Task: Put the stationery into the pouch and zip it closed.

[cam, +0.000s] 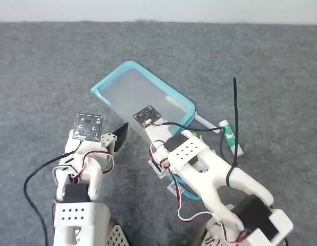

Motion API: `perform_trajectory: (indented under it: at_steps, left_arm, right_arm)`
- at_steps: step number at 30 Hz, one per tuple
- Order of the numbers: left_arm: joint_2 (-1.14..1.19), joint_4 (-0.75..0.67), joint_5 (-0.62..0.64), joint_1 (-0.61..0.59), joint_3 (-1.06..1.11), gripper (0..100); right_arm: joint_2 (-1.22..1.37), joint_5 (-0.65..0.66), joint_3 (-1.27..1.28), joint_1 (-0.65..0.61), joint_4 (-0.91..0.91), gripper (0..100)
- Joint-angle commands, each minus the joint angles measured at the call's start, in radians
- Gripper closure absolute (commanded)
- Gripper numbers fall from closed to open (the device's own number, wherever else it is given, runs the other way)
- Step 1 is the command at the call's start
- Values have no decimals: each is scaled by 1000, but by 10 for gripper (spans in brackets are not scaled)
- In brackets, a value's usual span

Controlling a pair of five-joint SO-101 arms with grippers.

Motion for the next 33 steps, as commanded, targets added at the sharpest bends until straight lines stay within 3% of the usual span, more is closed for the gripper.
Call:
perform_trajectory:
  at_steps: [1,7,13,17,20,25,28,33]
  left_arm:
    - [5,-31,-15,-5,-15,666]
    - [5,-29,-15,-5,-15,666]
    - [5,-29,-15,-5,-15,666]
    - [5,-29,-15,-5,-15,666]
    - [5,-29,-15,-5,-15,666]
    - [5,-31,-15,-5,-15,666]
    - [5,-31,-15,-5,-15,667]
    - [5,-12,-18,-2,-21,667]
  right_arm:
    - [-2,-12,-48,10,-12,772]
    - [82,-8,-71,15,-7,774]
    - [150,-8,-166,18,71,887]
    - [143,-11,-169,90,73,998]
    - [125,-2,-167,182,74,995]
    - [62,155,-166,286,76,992]
    - [-22,181,-166,320,91,992]
    - [-242,265,-141,283,128,992]
